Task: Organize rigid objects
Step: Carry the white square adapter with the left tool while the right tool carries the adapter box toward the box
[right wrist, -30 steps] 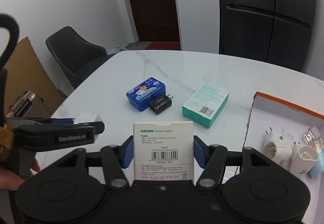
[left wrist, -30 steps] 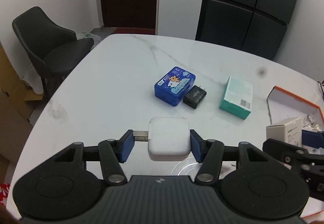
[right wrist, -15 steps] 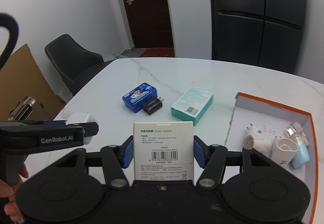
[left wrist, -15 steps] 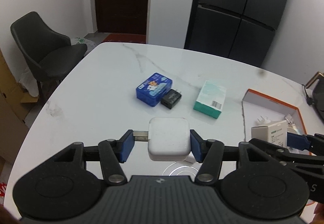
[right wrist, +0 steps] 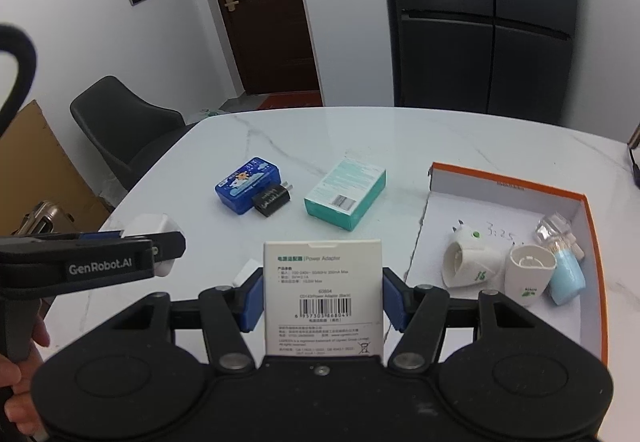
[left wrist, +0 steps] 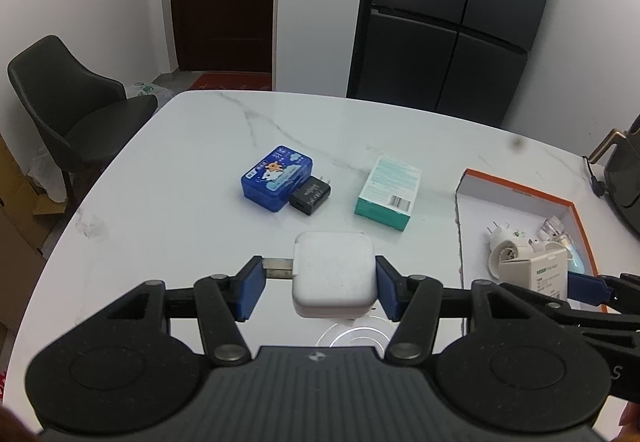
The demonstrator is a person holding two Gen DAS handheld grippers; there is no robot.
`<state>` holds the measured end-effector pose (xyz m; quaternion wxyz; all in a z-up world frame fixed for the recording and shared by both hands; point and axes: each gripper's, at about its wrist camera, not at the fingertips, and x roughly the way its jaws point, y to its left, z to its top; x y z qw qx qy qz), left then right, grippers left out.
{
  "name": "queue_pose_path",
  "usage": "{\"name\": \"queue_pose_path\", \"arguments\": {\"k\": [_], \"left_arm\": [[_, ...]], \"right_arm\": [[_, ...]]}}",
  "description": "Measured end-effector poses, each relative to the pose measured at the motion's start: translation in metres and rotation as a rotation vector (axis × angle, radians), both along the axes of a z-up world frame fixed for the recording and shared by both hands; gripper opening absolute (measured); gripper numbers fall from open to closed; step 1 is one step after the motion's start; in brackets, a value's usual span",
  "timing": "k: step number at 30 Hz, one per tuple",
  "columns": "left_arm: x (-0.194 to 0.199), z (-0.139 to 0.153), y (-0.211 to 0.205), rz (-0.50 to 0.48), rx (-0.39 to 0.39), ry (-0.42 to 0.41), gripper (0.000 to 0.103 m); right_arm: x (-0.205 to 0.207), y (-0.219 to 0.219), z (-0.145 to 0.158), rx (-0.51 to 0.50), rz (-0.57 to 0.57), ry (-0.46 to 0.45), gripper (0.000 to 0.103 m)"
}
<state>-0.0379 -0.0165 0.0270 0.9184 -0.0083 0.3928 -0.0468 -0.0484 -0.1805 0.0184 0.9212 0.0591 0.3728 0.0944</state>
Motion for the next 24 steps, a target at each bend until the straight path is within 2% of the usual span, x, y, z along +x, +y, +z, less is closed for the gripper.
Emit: {"name": "queue_pose_path", "arguments": {"k": [24], "left_arm": [[-0.003, 0.0, -0.032, -0.077, 0.01, 0.001, 0.058]], "right_arm": [[-0.007, -0.028, 0.0, -0.026, -0.092, 0.018, 0.071]]}}
